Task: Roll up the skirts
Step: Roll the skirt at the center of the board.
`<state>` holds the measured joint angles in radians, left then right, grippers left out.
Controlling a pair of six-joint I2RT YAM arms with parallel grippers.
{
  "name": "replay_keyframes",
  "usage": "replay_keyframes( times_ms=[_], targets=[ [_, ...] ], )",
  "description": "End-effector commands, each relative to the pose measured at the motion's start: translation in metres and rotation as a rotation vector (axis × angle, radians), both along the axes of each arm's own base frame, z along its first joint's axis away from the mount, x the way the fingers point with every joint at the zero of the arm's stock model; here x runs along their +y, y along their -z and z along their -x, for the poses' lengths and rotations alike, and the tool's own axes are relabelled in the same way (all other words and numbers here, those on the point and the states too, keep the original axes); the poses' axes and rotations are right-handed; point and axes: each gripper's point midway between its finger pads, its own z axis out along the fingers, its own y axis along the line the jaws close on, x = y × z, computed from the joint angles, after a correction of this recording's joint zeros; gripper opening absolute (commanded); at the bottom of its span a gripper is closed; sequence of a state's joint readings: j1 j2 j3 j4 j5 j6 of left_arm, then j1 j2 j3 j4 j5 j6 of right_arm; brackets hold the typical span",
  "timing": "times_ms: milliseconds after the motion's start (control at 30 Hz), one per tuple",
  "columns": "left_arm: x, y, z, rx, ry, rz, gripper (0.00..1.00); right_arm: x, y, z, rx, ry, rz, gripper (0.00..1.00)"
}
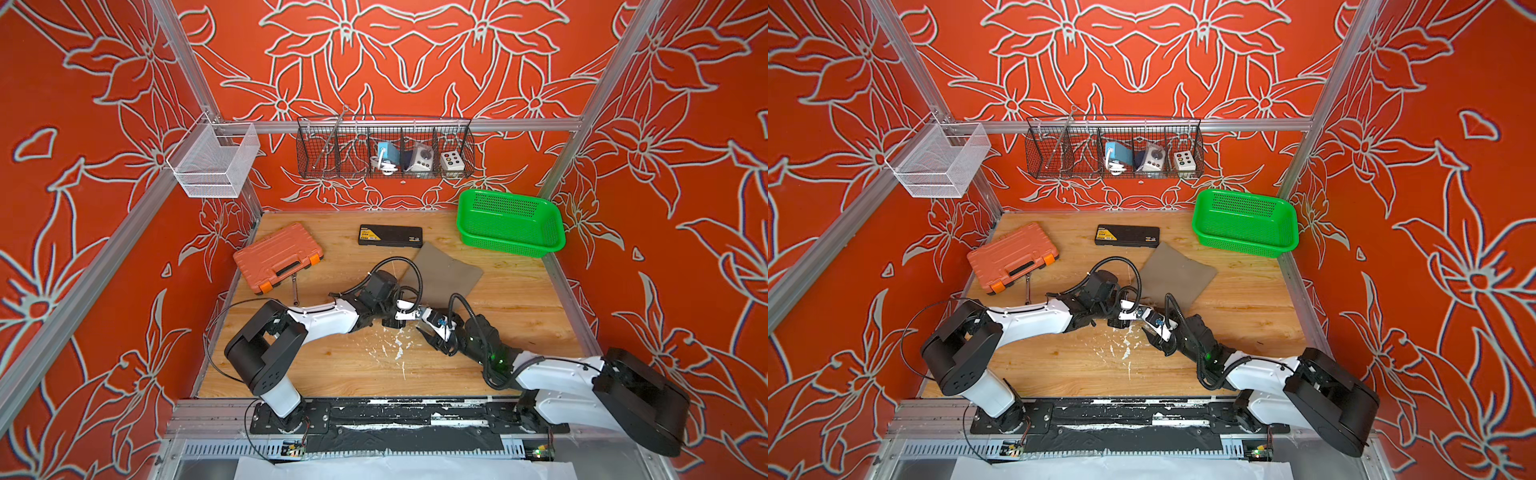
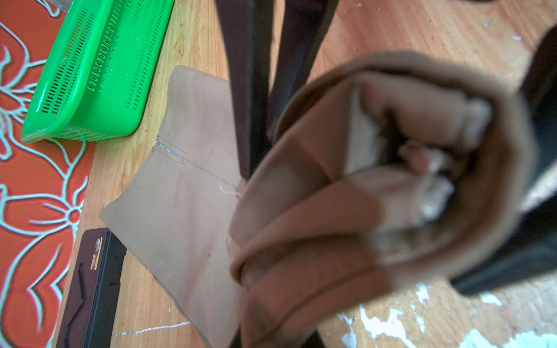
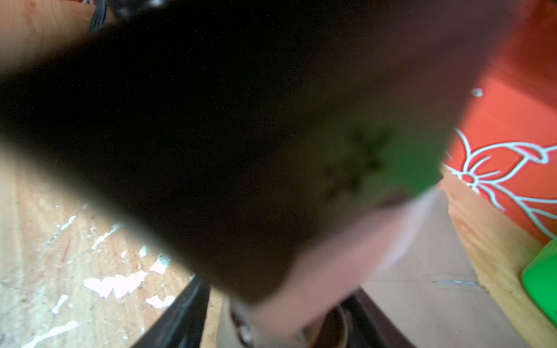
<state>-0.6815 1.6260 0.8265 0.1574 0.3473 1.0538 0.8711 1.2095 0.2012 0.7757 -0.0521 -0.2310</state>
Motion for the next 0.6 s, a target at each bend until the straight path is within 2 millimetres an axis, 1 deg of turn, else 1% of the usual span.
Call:
replay_keyframes(
  times_ms=[0,33,67,100,200,267,333,367,467,500,567],
  targets=[
    [-0.009,-0.012,0.006,-0.003,0.045,0.045,0.06,0.008,-0.012,-0.004,-0.007,0.0,-0.051,0.47],
    [-0.009,-0.011,0.007,-0.001,0.045,0.046,0.06,0.009,-0.013,-0.005,-0.003,0.004,-0.053,0.33],
    [-0.008,-0.011,0.007,0.002,0.046,0.046,0.06,0.01,-0.012,-0.007,0.001,0.01,-0.052,0.1],
    [-0.009,-0.011,0.007,0.003,0.046,0.047,0.07,0.009,-0.012,-0.009,0.005,0.026,-0.052,0.0],
    [-0.008,-0.011,0.007,0.001,0.046,0.047,0.07,0.01,-0.007,-0.011,0.015,0.031,-0.039,0.0],
    [-0.008,-0.014,0.007,-0.006,0.043,0.051,0.11,0.009,-0.004,-0.013,0.029,0.046,-0.036,0.0],
    [-0.006,-0.02,0.006,-0.028,0.033,0.06,0.28,0.005,-0.005,-0.016,0.039,0.078,-0.045,0.0],
    [-0.005,-0.022,0.006,-0.039,0.024,0.065,0.33,0.003,-0.005,-0.017,0.044,0.092,-0.053,0.0],
    [0.003,-0.032,0.0,-0.102,-0.04,0.102,0.55,-0.006,-0.01,-0.023,0.099,0.134,-0.14,0.0],
    [0.006,-0.037,-0.002,-0.129,-0.062,0.121,0.59,-0.008,-0.011,-0.026,0.134,0.147,-0.182,0.0],
    [0.013,-0.044,-0.002,-0.162,-0.09,0.151,0.63,-0.012,-0.009,-0.032,0.211,0.167,-0.251,0.0]
  ],
)
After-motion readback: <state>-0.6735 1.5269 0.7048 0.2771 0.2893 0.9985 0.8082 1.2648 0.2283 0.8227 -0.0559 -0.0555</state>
